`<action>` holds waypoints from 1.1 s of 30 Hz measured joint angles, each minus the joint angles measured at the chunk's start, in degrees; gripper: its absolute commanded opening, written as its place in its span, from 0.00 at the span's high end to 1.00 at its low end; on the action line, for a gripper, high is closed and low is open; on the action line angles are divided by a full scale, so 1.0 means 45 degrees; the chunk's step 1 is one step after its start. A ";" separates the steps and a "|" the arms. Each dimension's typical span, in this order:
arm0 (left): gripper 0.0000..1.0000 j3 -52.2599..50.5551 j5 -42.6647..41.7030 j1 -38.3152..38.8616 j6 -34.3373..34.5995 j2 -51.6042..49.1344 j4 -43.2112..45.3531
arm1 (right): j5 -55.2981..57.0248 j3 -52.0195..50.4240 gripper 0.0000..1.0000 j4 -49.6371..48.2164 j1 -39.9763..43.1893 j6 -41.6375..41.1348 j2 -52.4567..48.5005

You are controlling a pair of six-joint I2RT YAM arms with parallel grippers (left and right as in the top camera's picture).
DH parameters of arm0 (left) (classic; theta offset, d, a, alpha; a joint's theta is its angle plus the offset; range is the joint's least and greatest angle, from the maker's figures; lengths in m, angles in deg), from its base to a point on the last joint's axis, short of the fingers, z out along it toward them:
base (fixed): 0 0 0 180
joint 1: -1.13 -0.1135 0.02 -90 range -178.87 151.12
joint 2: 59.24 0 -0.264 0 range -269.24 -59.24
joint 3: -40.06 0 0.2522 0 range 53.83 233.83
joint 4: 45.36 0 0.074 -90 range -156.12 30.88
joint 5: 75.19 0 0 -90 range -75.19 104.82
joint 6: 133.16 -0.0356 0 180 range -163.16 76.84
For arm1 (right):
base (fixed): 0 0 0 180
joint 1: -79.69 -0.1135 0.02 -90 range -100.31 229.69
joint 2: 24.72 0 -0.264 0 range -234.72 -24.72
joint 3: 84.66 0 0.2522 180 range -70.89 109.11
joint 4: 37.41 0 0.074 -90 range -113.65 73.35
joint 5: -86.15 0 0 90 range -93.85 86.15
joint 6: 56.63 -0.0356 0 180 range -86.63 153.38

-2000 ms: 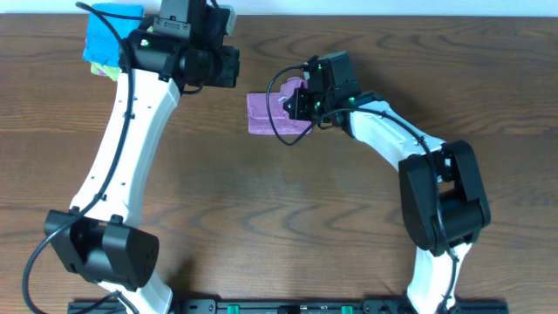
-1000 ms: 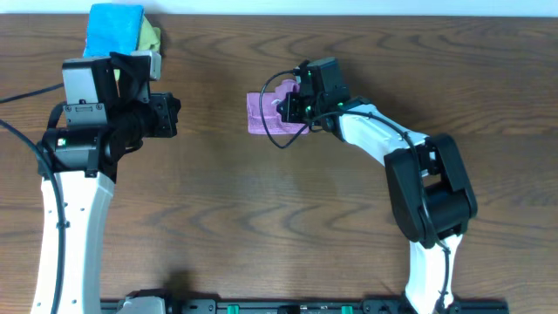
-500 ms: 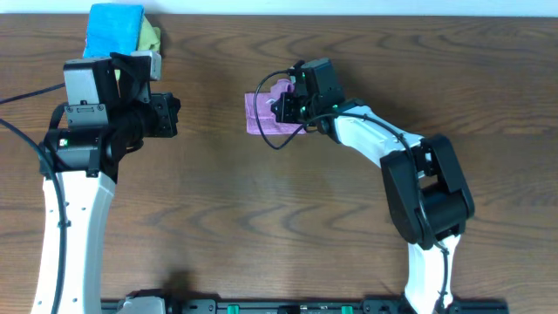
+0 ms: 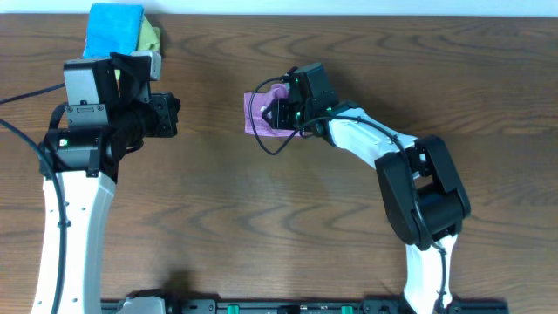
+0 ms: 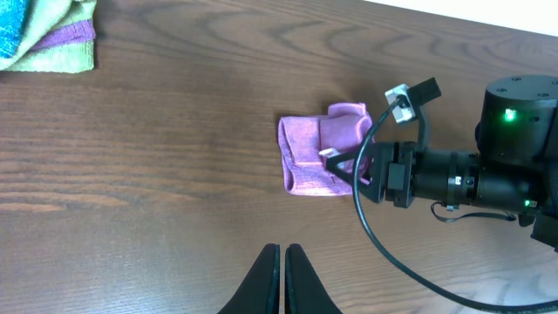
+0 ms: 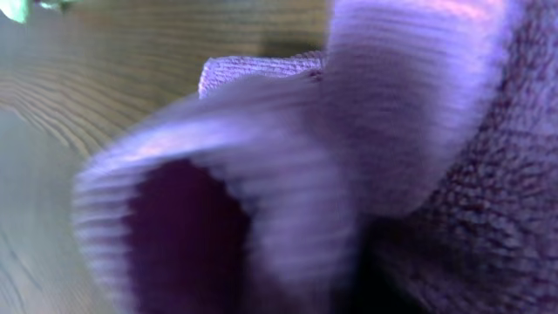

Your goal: Fold the cloth

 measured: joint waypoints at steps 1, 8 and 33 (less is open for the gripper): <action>0.94 0.0000 0.0000 0.0000 0.0000 0.0000 0.0000 | -0.0029 -0.0005 0.39 0.0010 0.0000 0.0015 0.0000; 0.94 0.0000 0.0000 0.0000 -0.0005 -0.0044 0.0019 | -0.0947 0.0000 0.25 -0.0121 0.0000 -0.0010 0.0000; 0.94 0.0000 0.0301 0.0000 0.0000 -0.1088 0.0194 | -0.3517 0.0000 0.07 -0.1860 -0.0034 -0.0636 -0.0019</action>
